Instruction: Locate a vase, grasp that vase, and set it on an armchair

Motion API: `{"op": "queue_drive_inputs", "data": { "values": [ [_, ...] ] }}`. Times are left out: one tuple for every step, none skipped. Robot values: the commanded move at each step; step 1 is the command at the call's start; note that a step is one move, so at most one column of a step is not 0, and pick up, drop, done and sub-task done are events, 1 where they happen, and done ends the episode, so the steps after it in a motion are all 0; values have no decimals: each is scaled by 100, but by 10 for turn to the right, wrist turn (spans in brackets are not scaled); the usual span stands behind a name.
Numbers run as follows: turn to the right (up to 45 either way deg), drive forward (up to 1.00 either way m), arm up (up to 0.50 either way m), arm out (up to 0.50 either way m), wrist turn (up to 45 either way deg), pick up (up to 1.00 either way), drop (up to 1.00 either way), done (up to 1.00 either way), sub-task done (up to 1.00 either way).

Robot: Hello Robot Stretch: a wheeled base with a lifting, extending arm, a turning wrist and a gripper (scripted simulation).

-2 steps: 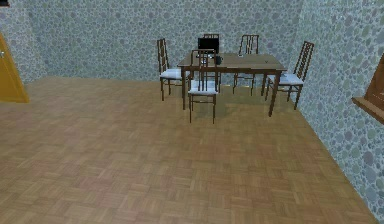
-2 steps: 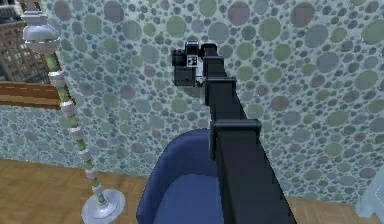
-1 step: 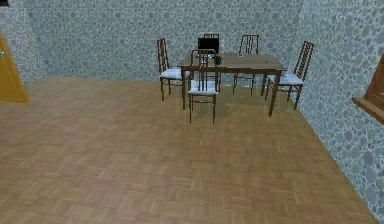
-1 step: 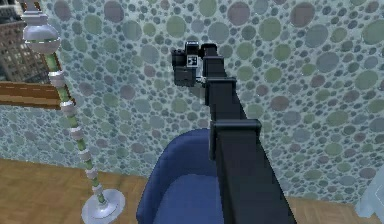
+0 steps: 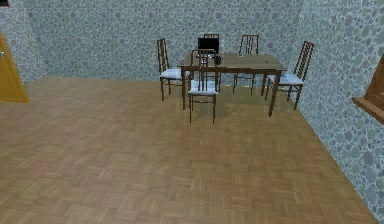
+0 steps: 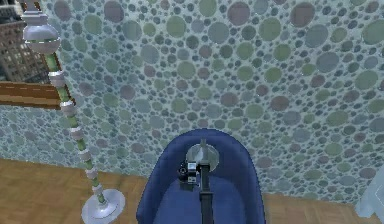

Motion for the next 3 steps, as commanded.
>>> {"op": "queue_drive_inputs", "data": {
  "values": [
    [0, 0, -32, 0, 0, 0, 0, 0, 0],
    [0, 0, 0, 0, 0, 0, 100, 0, 0],
    [0, 0, 10, 0, 0, 0, 0, 0, 0]
  ]
}}
